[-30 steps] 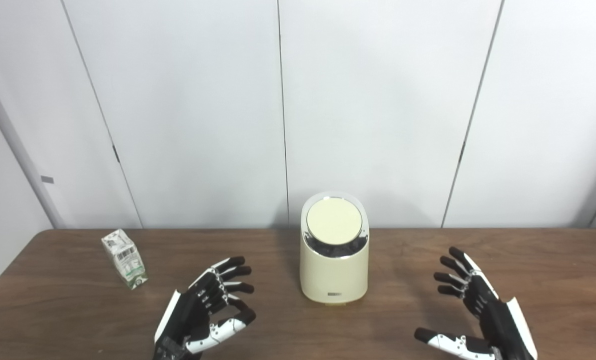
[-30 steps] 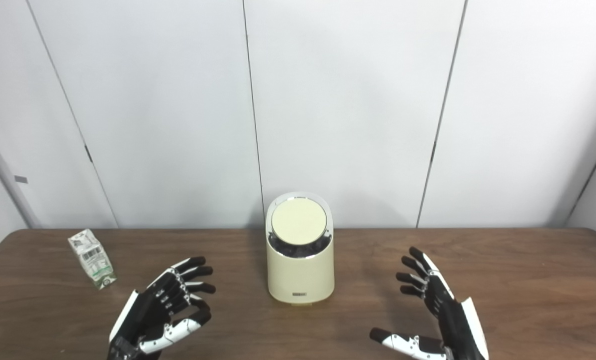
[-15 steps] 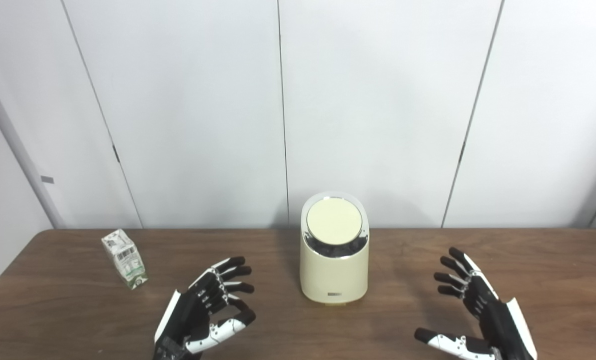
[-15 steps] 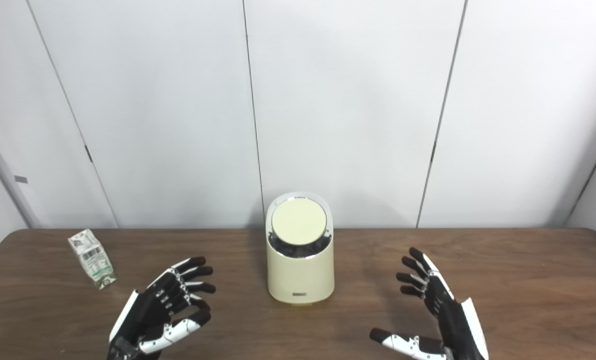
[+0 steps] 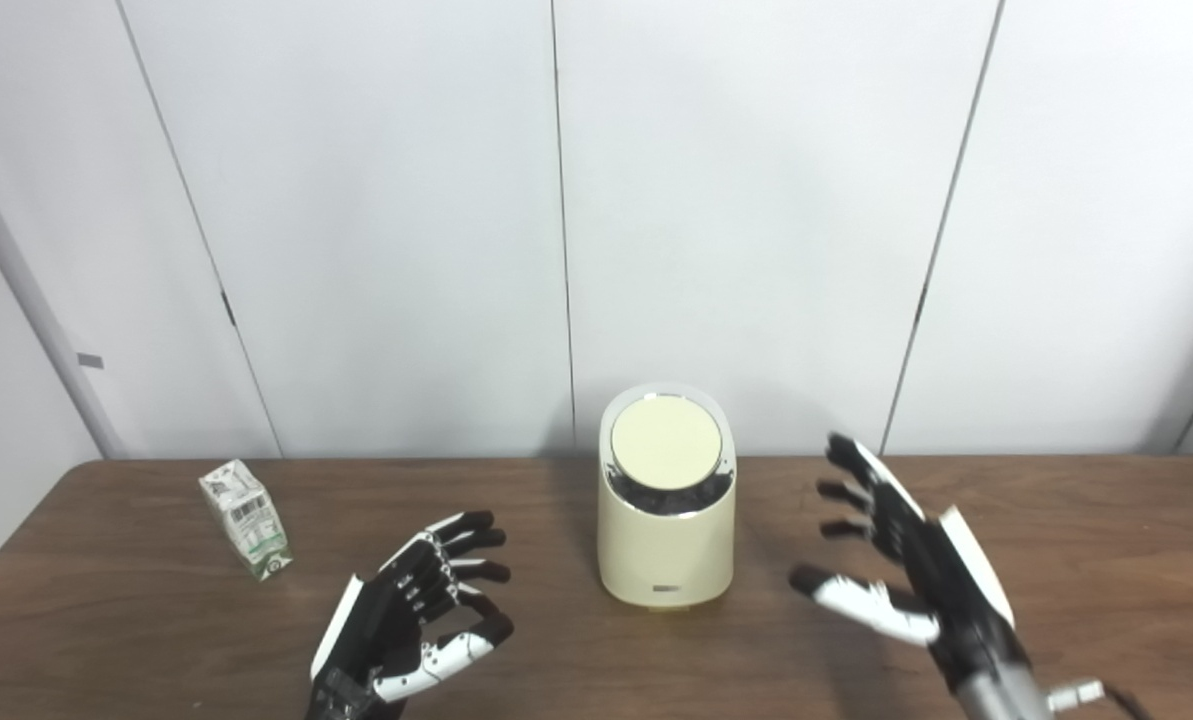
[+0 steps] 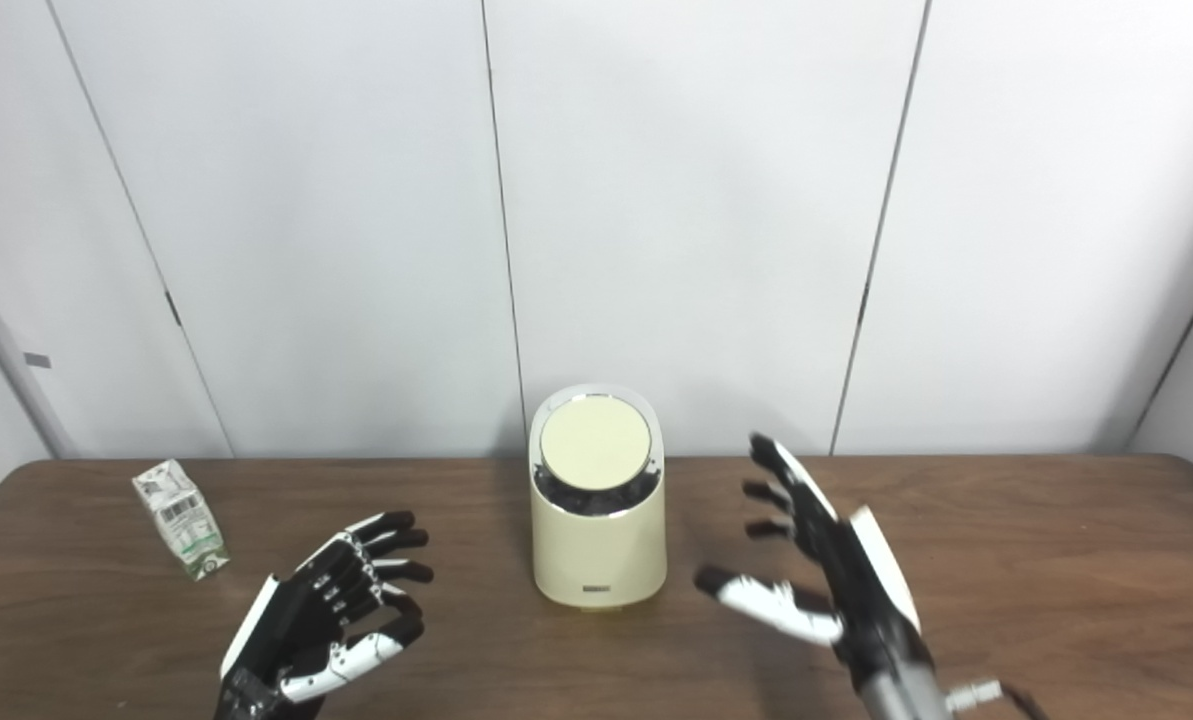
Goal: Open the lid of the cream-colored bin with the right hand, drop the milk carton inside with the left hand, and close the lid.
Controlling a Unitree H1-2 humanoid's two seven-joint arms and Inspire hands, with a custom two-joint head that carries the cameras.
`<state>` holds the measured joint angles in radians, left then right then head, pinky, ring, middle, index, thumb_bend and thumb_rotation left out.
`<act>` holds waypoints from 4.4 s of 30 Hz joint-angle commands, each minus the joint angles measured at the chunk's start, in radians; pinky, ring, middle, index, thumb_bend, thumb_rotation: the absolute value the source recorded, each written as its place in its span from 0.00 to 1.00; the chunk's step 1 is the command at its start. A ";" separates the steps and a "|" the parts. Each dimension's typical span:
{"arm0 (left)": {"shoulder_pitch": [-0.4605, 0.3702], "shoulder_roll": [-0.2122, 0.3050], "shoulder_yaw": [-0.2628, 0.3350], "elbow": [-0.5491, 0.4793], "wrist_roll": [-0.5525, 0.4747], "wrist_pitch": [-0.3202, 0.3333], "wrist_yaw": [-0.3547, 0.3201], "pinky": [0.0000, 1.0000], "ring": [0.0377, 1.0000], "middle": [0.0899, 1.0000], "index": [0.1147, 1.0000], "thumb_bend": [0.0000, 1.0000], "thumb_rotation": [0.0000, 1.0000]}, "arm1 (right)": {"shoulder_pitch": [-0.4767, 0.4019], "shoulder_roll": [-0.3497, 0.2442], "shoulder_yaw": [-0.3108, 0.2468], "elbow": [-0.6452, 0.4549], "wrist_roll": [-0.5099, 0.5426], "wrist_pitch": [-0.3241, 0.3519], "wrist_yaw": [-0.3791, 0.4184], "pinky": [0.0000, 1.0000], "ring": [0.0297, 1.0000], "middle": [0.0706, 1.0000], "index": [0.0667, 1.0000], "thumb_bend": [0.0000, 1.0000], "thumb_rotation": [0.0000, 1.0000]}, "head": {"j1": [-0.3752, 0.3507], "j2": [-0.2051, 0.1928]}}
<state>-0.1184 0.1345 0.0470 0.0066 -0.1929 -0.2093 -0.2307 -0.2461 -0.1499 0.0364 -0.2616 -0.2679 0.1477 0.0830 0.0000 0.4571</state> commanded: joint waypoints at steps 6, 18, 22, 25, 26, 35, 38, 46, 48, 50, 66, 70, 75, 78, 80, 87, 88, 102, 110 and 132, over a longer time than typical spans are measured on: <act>-0.031 0.001 0.000 -0.005 -0.002 -0.040 0.004 0.50 0.65 0.74 0.78 0.69 0.12 | -0.172 -0.015 0.040 -0.005 -0.050 0.121 0.034 0.70 0.88 0.95 0.94 0.81 0.51 | 0.004 -0.002; -0.037 -0.001 0.000 0.007 0.009 -0.057 0.008 0.50 0.64 0.72 0.77 0.68 0.11 | -0.331 0.069 0.062 0.192 -0.156 0.069 -0.145 0.73 0.89 0.95 0.93 0.78 0.39 | 0.004 -0.002; -0.036 -0.001 0.000 0.000 -0.005 -0.046 0.003 0.50 0.64 0.71 0.77 0.68 0.10 | -0.398 0.076 0.084 0.263 -0.216 0.104 -0.170 0.73 0.89 0.94 0.93 0.80 0.35 | 0.011 -0.005; -0.036 -0.001 0.000 0.000 0.003 -0.050 0.005 0.50 0.64 0.71 0.77 0.68 0.10 | -0.428 0.076 0.093 0.307 -0.232 0.113 -0.170 0.71 0.88 0.94 0.93 0.82 0.31 | 0.011 -0.004; -0.036 -0.001 -0.001 0.001 0.007 -0.052 0.007 0.50 0.64 0.71 0.77 0.68 0.11 | -0.438 0.072 0.098 0.321 -0.234 0.117 -0.162 0.75 0.90 0.96 0.95 0.83 0.31 | 0.011 -0.004; -0.035 -0.008 -0.003 -0.002 0.004 -0.046 0.010 0.50 0.64 0.71 0.76 0.68 0.10 | -0.484 0.054 0.131 0.405 -0.262 0.129 -0.148 0.80 0.95 1.00 0.97 0.89 0.35 | 0.014 0.000; -0.037 -0.008 -0.004 -0.001 0.005 -0.051 0.008 0.49 0.63 0.71 0.77 0.69 0.10 | -0.493 0.047 0.144 0.415 -0.278 0.139 -0.140 0.82 0.96 0.99 0.97 0.90 0.36 | 0.017 0.005; -0.037 -0.010 -0.005 -0.005 0.003 -0.049 0.009 0.49 0.64 0.71 0.77 0.69 0.11 | -0.501 0.023 0.179 0.415 -0.295 0.162 -0.098 0.92 0.98 1.00 0.99 0.92 0.34 | 0.021 0.003; -0.038 -0.012 -0.005 -0.005 0.006 -0.053 0.011 0.48 0.63 0.71 0.76 0.70 0.12 | -0.500 0.021 0.180 0.412 -0.293 0.165 -0.089 0.90 0.98 1.00 0.99 0.94 0.33 | 0.024 0.006; -0.038 -0.018 -0.003 -0.005 0.010 -0.061 0.017 0.48 0.62 0.70 0.76 0.70 0.11 | -0.499 0.017 0.180 0.412 -0.291 0.158 -0.084 0.90 0.98 1.00 0.98 0.94 0.31 | 0.029 0.007; -0.037 -0.022 -0.006 -0.012 0.019 -0.082 0.035 0.48 0.61 0.69 0.76 0.68 0.14 | -0.491 -0.019 0.218 0.423 -0.323 0.187 -0.040 0.87 0.97 1.00 0.98 0.94 0.28 | 0.027 0.014; -0.034 -0.020 -0.006 -0.019 0.013 -0.076 0.034 0.48 0.62 0.69 0.76 0.68 0.14 | -0.490 -0.018 0.223 0.428 -0.340 0.216 -0.043 0.77 0.95 1.00 0.97 0.91 0.25 | 0.026 0.020; -0.031 -0.018 -0.007 -0.026 0.018 -0.070 0.036 0.48 0.62 0.69 0.76 0.68 0.15 | -0.492 -0.016 0.250 0.410 -0.396 0.311 -0.008 0.73 0.93 0.99 0.94 0.80 0.15 | 0.023 0.023; -0.031 -0.017 -0.008 -0.026 0.017 -0.069 0.035 0.48 0.62 0.69 0.76 0.69 0.15 | -0.488 -0.004 0.245 0.408 -0.442 0.322 0.035 0.75 0.92 0.99 0.93 0.76 0.08 | 0.026 0.026; -0.030 -0.017 -0.010 -0.026 0.018 -0.072 0.034 0.48 0.62 0.69 0.76 0.68 0.14 | -0.483 0.006 0.234 0.405 -0.468 0.322 0.059 0.75 0.90 0.98 0.92 0.76 0.06 | 0.028 0.028; -0.026 -0.019 -0.009 -0.035 0.011 -0.059 0.037 0.48 0.62 0.69 0.75 0.67 0.11 | -0.451 0.012 0.199 0.338 -0.408 0.275 0.028 0.69 0.88 0.95 0.91 0.74 0.17 | 0.029 0.031; -0.026 -0.018 -0.008 -0.037 0.009 -0.057 0.037 0.49 0.62 0.69 0.76 0.67 0.11 | -0.444 0.013 0.187 0.323 -0.386 0.256 0.018 0.68 0.87 0.94 0.91 0.73 0.18 | 0.029 0.031; -0.028 -0.014 -0.011 -0.036 0.001 -0.050 0.031 0.48 0.61 0.69 0.75 0.68 0.11 | -0.312 -0.037 0.051 0.124 -0.168 0.143 -0.001 0.72 0.87 0.92 0.89 0.74 0.13 | 0.028 0.031; -0.028 -0.012 -0.012 -0.032 0.018 -0.062 0.035 0.48 0.61 0.69 0.75 0.67 0.13 | -0.141 -0.030 -0.001 0.061 -0.103 0.056 -0.054 0.67 0.84 0.97 0.87 0.74 0.18 | 0.028 0.033; -0.025 0.005 0.000 -0.051 0.023 -0.067 0.042 0.48 0.62 0.69 0.75 0.69 0.15 | 0.069 -0.006 -0.054 0.189 0.095 -0.307 -0.107 0.80 0.85 0.88 0.89 0.82 0.24 | 0.037 0.038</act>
<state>-0.1232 0.1279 0.0390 -0.0017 -0.1841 -0.2440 -0.1949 -0.1562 -0.1589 -0.0099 -0.0584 -0.1829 -0.1067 -0.0067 0.0368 0.4939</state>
